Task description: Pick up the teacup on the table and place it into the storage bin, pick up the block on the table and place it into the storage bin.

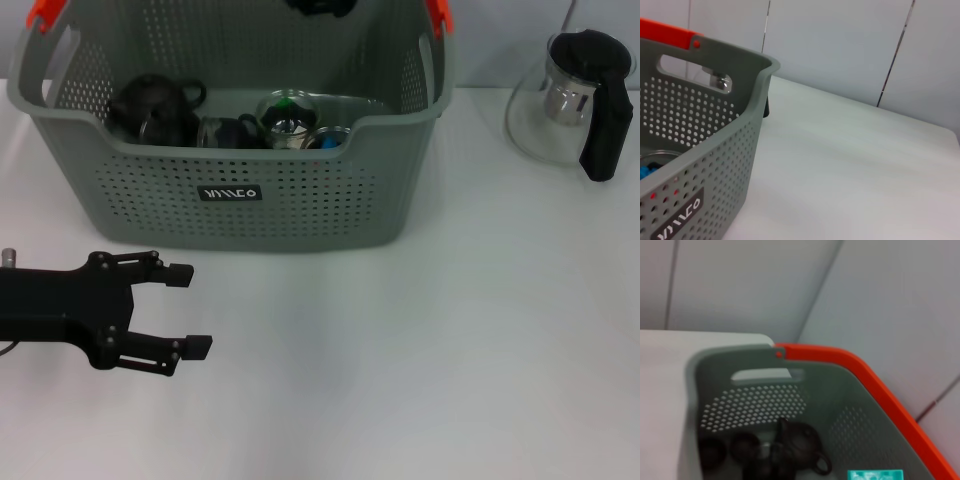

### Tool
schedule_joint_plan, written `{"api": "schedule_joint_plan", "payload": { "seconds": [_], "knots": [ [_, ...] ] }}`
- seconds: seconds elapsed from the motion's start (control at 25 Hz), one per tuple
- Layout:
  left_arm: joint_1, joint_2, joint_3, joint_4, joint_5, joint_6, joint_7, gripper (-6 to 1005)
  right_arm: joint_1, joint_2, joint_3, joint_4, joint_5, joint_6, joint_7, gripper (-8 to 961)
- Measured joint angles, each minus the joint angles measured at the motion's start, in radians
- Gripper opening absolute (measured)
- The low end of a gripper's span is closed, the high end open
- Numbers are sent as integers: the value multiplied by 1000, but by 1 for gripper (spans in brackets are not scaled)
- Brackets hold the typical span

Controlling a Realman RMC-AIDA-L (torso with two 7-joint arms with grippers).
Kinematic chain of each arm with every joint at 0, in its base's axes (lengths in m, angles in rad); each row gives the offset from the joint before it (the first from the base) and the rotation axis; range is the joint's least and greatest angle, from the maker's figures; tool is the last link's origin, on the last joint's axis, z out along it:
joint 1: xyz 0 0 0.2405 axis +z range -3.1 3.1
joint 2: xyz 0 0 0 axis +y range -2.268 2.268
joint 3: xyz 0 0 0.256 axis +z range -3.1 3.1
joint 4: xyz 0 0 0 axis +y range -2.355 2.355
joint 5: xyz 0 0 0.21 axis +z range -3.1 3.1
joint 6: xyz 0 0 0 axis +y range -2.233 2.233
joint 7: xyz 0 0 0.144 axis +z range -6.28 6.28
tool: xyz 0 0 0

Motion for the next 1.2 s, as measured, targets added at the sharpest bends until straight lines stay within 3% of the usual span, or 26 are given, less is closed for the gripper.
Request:
{"api": "schedule_joint_plan", "payload": {
  "seconds": [0.44, 0.8, 1.0, 1.2],
  "knots": [
    [-13, 2, 8, -2, 0, -3, 1, 933, 11, -4, 44, 169, -2, 54, -26, 437],
    [-14, 2, 13, -2, 0, -4, 1, 933, 15, -5, 56, 178, -4, 70, -25, 620],
    [-13, 2, 11, -2, -5, -4, 1, 933, -21, -3, 56, 80, 5, 62, -20, 761],
    [-13, 2, 5, -1, -13, 4, 1, 933, -135, 1, 45, -130, 93, 40, -20, 942]
  ]
}}
